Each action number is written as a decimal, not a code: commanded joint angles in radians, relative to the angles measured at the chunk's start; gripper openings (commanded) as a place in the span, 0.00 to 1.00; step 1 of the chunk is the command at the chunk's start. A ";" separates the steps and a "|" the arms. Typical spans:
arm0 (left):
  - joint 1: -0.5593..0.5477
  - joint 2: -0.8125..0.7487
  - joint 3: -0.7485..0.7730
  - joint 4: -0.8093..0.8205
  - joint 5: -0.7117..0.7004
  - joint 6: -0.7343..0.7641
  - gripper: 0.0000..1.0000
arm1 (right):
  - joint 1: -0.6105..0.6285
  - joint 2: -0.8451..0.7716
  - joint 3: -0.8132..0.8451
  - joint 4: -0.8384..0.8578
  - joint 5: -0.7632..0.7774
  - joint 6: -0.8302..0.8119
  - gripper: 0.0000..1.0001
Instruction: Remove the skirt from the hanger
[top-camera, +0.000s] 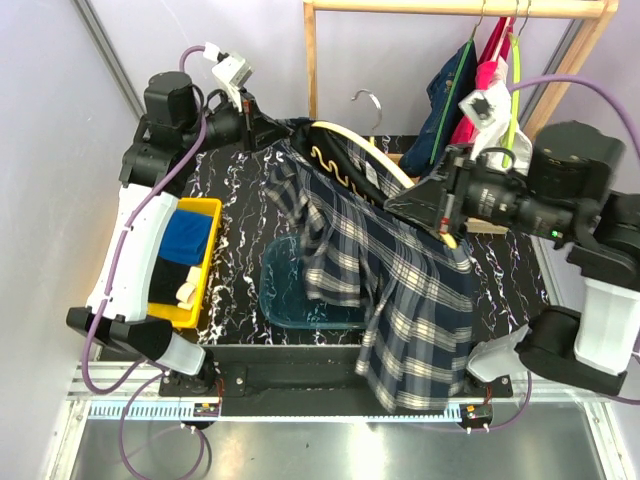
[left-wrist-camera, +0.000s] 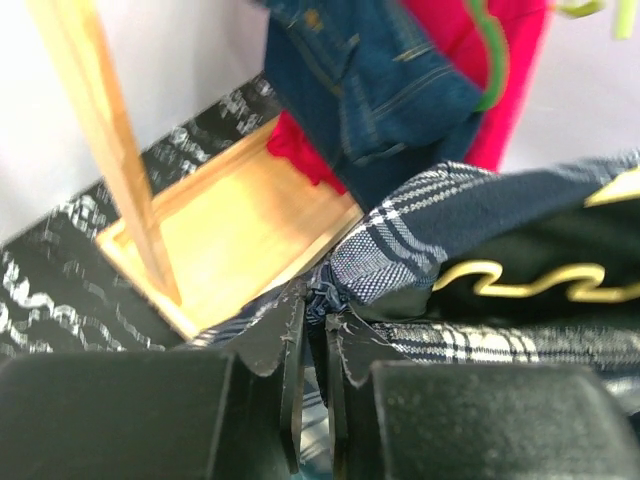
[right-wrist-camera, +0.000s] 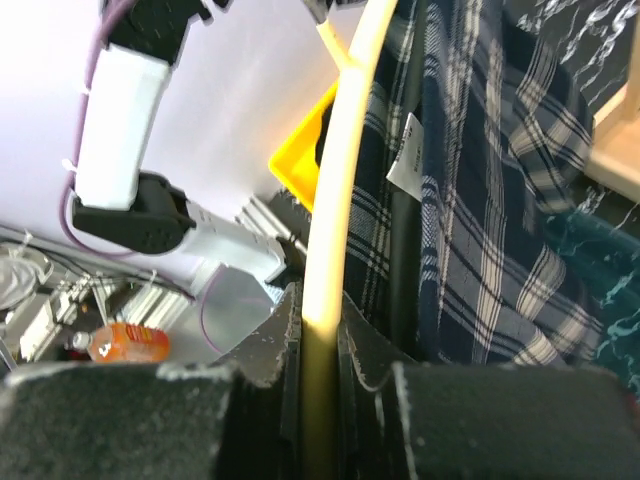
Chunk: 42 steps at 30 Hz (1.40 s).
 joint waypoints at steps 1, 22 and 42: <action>0.109 0.030 -0.100 0.061 -0.280 0.114 0.11 | 0.013 -0.227 0.024 0.034 -0.004 0.025 0.00; 0.573 -0.049 -0.138 1.197 0.478 -1.119 0.99 | 0.013 -0.199 -0.058 0.185 -0.034 0.041 0.00; 0.531 0.000 -0.151 1.885 0.599 -1.668 0.99 | 0.014 -0.218 -0.319 0.364 -0.031 0.034 0.00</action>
